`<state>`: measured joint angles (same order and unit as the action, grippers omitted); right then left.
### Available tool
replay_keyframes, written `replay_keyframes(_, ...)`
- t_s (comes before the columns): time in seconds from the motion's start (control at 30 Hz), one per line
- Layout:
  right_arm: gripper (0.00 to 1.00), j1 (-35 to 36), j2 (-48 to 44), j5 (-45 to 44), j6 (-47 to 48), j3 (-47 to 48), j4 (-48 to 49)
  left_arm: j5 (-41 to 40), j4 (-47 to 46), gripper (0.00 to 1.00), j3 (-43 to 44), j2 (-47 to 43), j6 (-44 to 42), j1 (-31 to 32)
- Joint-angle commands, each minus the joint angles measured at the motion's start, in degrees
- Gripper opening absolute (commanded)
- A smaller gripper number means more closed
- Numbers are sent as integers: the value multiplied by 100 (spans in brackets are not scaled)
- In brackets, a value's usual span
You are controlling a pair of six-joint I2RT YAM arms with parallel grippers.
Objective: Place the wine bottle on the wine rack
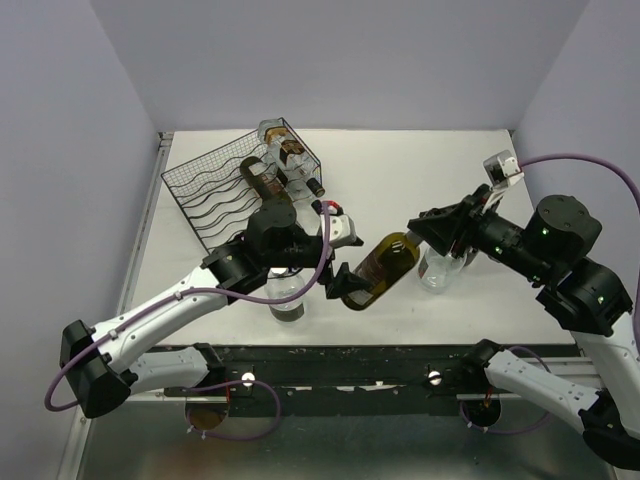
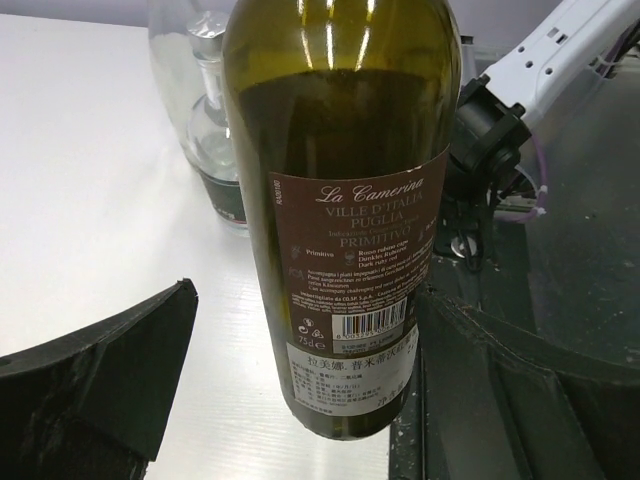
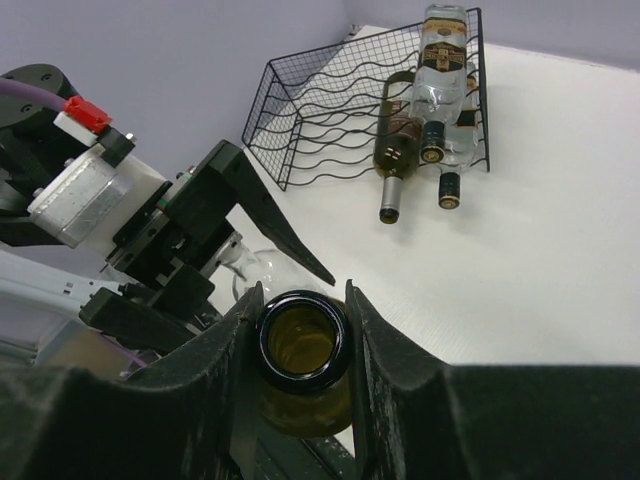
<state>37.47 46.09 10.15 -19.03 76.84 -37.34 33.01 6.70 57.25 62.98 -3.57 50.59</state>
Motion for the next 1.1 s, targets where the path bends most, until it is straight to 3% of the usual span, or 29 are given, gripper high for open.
replay_keyframes(0.0,1,14,-65,145,-356,437,606,398,-335,99,-109,372,479,4)
replay_keyframes(0.23,1,6,76,31,-426,578,465,293,-1187,99,-293,847,1489,-5)
replay_keyframes(0.47,1,5,85,13,-418,525,631,249,-2998,99,-812,1216,2562,30)
replay_keyframes(0.83,1,6,32,233,-163,868,860,460,-3807,99,-689,1612,2906,127)
replay_keyframes(1.07,1,6,32,461,-277,1017,1010,1452,-4597,99,-601,2060,2793,135)
